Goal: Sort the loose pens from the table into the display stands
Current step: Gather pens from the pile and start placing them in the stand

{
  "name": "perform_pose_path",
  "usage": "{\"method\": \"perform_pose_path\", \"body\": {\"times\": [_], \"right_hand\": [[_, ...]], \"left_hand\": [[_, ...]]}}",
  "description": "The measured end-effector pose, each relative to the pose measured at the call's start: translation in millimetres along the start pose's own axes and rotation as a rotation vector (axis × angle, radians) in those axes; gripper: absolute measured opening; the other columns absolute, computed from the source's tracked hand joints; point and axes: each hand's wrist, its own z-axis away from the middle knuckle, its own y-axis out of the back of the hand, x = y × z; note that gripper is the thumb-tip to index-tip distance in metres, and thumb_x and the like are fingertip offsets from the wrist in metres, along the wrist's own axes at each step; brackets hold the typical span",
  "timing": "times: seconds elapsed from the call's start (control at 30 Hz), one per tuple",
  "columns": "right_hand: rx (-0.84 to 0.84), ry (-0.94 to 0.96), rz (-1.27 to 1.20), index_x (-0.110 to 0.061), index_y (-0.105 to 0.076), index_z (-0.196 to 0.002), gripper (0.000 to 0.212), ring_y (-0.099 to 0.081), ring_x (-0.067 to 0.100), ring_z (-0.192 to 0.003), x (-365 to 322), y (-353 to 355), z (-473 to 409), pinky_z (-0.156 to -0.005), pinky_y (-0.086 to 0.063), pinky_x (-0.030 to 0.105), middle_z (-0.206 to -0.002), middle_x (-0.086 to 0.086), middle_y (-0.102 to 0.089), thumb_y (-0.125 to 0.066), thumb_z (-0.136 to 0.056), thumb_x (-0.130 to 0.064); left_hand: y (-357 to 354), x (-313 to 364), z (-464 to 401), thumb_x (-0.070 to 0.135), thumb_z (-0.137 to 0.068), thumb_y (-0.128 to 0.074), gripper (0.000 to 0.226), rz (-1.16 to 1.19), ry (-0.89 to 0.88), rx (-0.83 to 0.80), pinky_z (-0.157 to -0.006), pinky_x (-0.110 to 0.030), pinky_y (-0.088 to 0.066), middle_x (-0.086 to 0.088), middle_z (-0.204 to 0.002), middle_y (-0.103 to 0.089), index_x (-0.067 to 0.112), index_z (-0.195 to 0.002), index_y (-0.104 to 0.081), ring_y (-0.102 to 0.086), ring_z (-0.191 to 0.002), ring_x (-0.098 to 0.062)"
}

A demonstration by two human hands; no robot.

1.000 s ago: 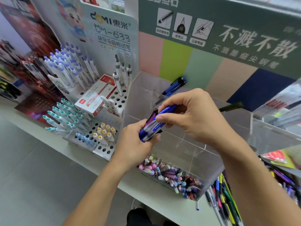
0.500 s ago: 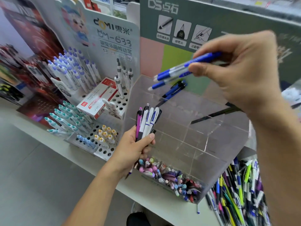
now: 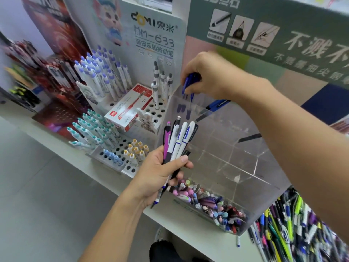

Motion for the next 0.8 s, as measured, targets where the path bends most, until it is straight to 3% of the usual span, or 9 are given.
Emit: {"method": "perform_pose_path", "body": {"times": [0.17,0.27,0.37,0.5,0.63,0.8], "right_hand": [[0.106,-0.109,0.044,-0.014,-0.065,-0.127,0.038,-0.062,0.030,-0.100,-11,-6,24,-0.093,-0.051,0.043,-0.114,0.010,-0.067,-0.073,-0.091,-0.015],[0.274,-0.234,-0.116,-0.016,-0.070,-0.114,0.031,-0.063,0.021,-0.082,-18,-7,81,-0.081,-0.054,0.039,-0.096,0.002,-0.069,-0.073,-0.091,-0.036],[0.133,-0.420,-0.318,-0.023,-0.077,-0.095,0.034,-0.062,0.011,-0.062,-26,-21,127,-0.066,-0.053,0.032,-0.073,-0.005,-0.069,-0.072,-0.083,-0.055],[0.186,-0.615,-0.709,-0.019,-0.073,-0.085,0.025,-0.056,0.013,-0.043,-14,-44,152,-0.042,-0.041,0.023,-0.056,-0.001,-0.062,-0.076,-0.084,-0.044],[0.181,-0.693,-1.049,-0.009,-0.070,-0.089,0.017,-0.055,0.016,-0.045,-5,-45,174,-0.039,-0.041,0.023,-0.059,0.007,-0.063,-0.073,-0.092,-0.025],[0.278,-0.619,-1.249,-0.004,-0.072,-0.099,0.009,-0.060,0.020,-0.050,-2,-37,189,-0.046,-0.053,0.025,-0.075,0.029,-0.067,-0.067,-0.093,-0.009]], "left_hand": [[-9,0,-1,0.021,-0.080,-0.072,0.034,-0.018,-0.005,-0.017,-0.039,-0.019,-0.035,-0.011,-0.080,-0.072,0.016,-0.113,-0.064,-0.049,-0.050,-0.012],[-15,1,-1,0.018,-0.086,-0.070,0.032,-0.070,-0.024,-0.033,-0.038,-0.020,-0.033,-0.010,-0.080,-0.072,0.018,-0.116,-0.061,-0.048,-0.051,-0.014],[-27,2,-4,0.009,-0.094,-0.066,0.033,-0.142,-0.038,-0.078,-0.039,-0.023,-0.031,-0.012,-0.082,-0.073,0.023,-0.123,-0.056,-0.048,-0.050,-0.015],[-44,4,-8,0.006,-0.095,-0.065,0.038,-0.234,-0.024,-0.173,-0.039,-0.025,-0.035,-0.012,-0.083,-0.073,0.025,-0.126,-0.053,-0.049,-0.050,-0.015],[-60,2,-10,0.025,-0.087,-0.068,0.041,-0.256,0.012,-0.231,-0.040,-0.022,-0.036,-0.005,-0.078,-0.067,0.031,-0.125,-0.054,-0.047,-0.050,-0.013],[-76,-5,-6,0.051,-0.092,-0.056,0.047,0.046,0.122,-0.246,-0.042,-0.017,-0.033,-0.009,-0.081,-0.062,0.019,-0.127,-0.057,-0.042,-0.053,-0.012]]}}
